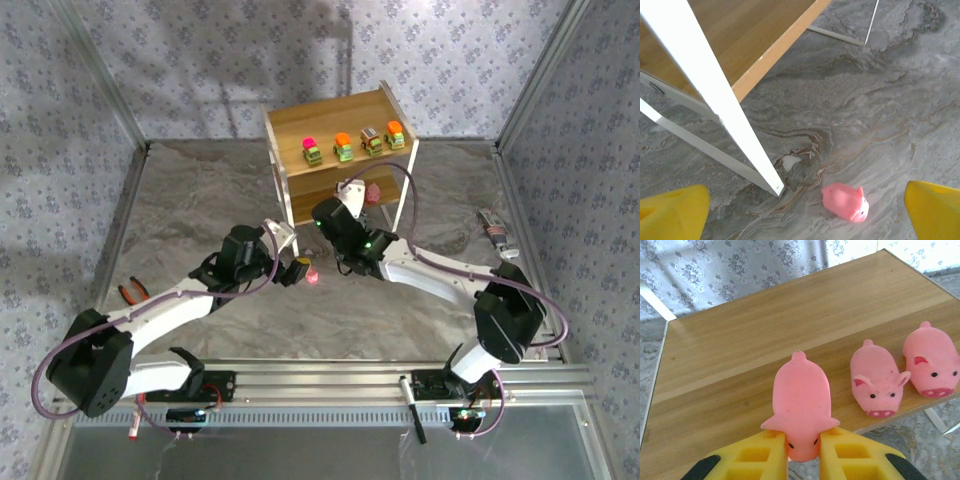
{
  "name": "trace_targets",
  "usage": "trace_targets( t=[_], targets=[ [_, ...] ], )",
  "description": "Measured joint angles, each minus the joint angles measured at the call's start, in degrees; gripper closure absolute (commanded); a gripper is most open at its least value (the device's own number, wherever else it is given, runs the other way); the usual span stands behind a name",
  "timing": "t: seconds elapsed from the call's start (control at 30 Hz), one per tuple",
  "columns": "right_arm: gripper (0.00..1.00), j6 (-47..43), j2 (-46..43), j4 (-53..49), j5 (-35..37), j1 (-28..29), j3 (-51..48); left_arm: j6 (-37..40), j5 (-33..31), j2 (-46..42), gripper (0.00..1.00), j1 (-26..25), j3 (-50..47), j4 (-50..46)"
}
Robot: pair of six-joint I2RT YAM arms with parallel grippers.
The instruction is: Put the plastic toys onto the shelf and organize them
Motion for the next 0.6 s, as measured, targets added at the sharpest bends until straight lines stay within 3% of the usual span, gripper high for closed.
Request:
trace_targets(
  t=[0.6],
  targets=[
    [0.78,5.1,4.7,-6.7,1.3,-1.8,6.5,-1.7,-1.0,-0.8,0.00,0.0,-2.5,3.3]
  ],
)
